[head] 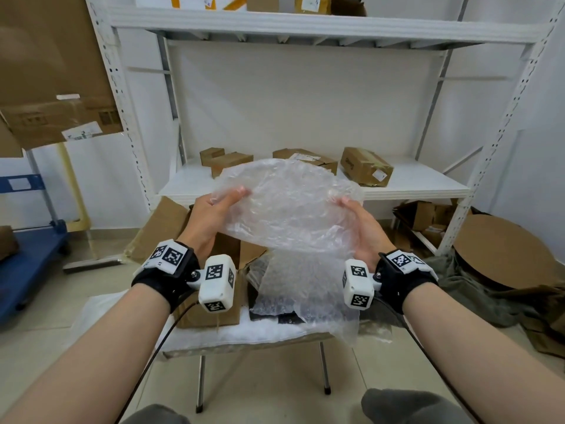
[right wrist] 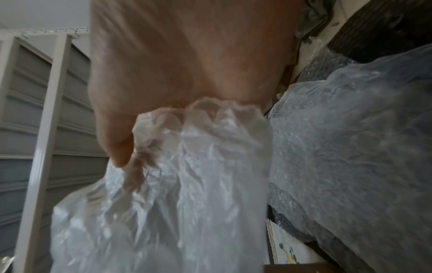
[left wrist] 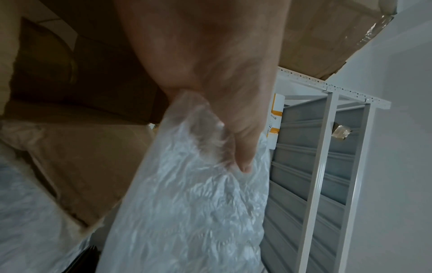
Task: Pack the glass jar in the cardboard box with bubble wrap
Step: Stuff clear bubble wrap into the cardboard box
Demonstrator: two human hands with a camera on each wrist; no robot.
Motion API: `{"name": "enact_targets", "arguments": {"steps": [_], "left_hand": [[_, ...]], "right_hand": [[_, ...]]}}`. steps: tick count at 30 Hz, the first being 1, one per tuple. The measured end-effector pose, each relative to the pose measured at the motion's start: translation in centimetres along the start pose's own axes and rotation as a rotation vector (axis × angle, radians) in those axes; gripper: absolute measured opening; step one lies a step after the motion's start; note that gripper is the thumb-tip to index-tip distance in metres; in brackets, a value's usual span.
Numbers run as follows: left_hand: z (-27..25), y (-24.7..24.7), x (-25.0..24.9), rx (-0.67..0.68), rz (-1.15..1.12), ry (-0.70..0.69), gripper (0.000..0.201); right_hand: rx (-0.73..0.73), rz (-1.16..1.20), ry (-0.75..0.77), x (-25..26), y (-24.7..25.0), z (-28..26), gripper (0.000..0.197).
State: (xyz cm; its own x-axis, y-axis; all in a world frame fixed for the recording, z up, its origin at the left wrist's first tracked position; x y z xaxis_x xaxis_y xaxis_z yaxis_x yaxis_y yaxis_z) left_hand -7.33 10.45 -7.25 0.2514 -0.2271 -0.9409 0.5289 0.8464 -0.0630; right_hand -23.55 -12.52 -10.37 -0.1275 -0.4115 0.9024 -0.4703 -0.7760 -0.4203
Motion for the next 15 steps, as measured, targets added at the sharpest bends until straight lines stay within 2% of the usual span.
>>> {"name": "enact_targets", "arguments": {"steps": [2, 7, 11, 15], "left_hand": [[0.0, 0.2, 0.3, -0.006, 0.017, 0.027, 0.025], [-0.3, 0.6, 0.7, -0.058, -0.048, 0.082, 0.022], [-0.7, 0.8, 0.7, -0.051, -0.064, 0.074, 0.036], [-0.8, 0.7, 1.0, -0.057, -0.054, 0.049, 0.048]], "right_hand": [[-0.015, -0.017, -0.023, 0.0, 0.0, -0.1, 0.021], [-0.104, -0.012, 0.053, -0.7, 0.1, -0.1, 0.040], [-0.171, 0.004, 0.106, -1.2, 0.4, -0.2, 0.057], [-0.198, -0.024, 0.133, -1.5, 0.5, -0.1, 0.032]]}}
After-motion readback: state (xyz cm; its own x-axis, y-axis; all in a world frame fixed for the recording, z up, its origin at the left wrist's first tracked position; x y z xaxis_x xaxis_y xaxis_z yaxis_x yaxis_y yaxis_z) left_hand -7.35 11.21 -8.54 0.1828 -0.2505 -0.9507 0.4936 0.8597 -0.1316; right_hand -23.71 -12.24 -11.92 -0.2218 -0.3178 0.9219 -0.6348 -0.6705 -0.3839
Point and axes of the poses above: each hand's wrist, its own z-axis towards the middle knuckle, its own y-axis out of the back of the hand, x = y × z, the point moved 2 cm from there along z, towards the middle knuckle, and after that the axes turned 5 degrees about -y, right-handed, at the moved point
